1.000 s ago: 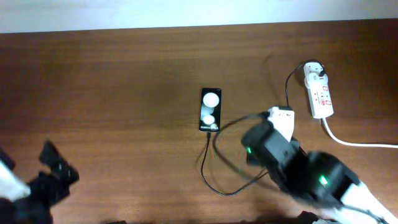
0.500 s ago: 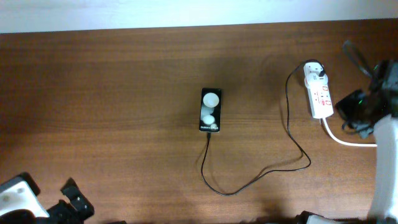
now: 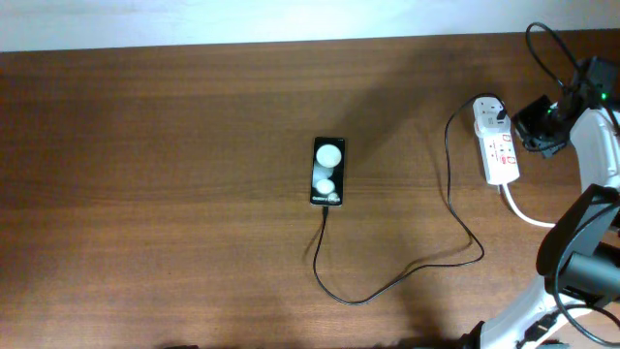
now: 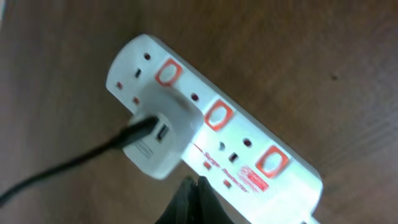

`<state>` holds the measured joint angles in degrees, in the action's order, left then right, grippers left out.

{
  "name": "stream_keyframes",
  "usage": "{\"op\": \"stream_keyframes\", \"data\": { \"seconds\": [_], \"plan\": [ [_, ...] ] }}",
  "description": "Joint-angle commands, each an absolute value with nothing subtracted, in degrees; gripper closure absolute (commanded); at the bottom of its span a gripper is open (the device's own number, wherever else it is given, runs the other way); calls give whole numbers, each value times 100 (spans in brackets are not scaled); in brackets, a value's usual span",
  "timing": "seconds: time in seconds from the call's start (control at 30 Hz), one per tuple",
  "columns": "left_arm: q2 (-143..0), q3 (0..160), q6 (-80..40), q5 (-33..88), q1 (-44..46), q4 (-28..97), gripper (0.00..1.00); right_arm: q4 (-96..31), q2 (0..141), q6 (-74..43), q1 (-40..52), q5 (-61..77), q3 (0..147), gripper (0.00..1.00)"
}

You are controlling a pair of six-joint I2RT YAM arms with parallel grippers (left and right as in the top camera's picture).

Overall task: Plug charger to phone and switch on socket
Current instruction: 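Press the orange switch beside the charger plug with the right gripper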

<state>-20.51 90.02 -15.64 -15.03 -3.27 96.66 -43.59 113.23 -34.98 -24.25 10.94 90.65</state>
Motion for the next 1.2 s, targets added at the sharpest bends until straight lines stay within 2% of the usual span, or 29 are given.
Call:
{"op": "stream_keyframes", "data": {
  "seconds": [0.0, 0.27, 0.67, 1.17],
  "plan": [
    [-1457, 9002, -1597, -1496, -283, 9657, 1, -4145, 11596, -3688, -2451, 1129, 9188, 96],
    [-696, 9043, -1597, -1498, 250, 9668, 1, -3850, 12022, -3688, -2451, 1039, 9190, 96],
    [-43, 9043, -1597, -1498, 263, 9668, 1, -3476, 12296, -3662, -2440, 838, 9188, 96],
    [-43, 9129, -1597, -1498, 263, 9668, 1, -3540, 12328, -3592, -2091, 770, 9177, 96]
  ]
}}
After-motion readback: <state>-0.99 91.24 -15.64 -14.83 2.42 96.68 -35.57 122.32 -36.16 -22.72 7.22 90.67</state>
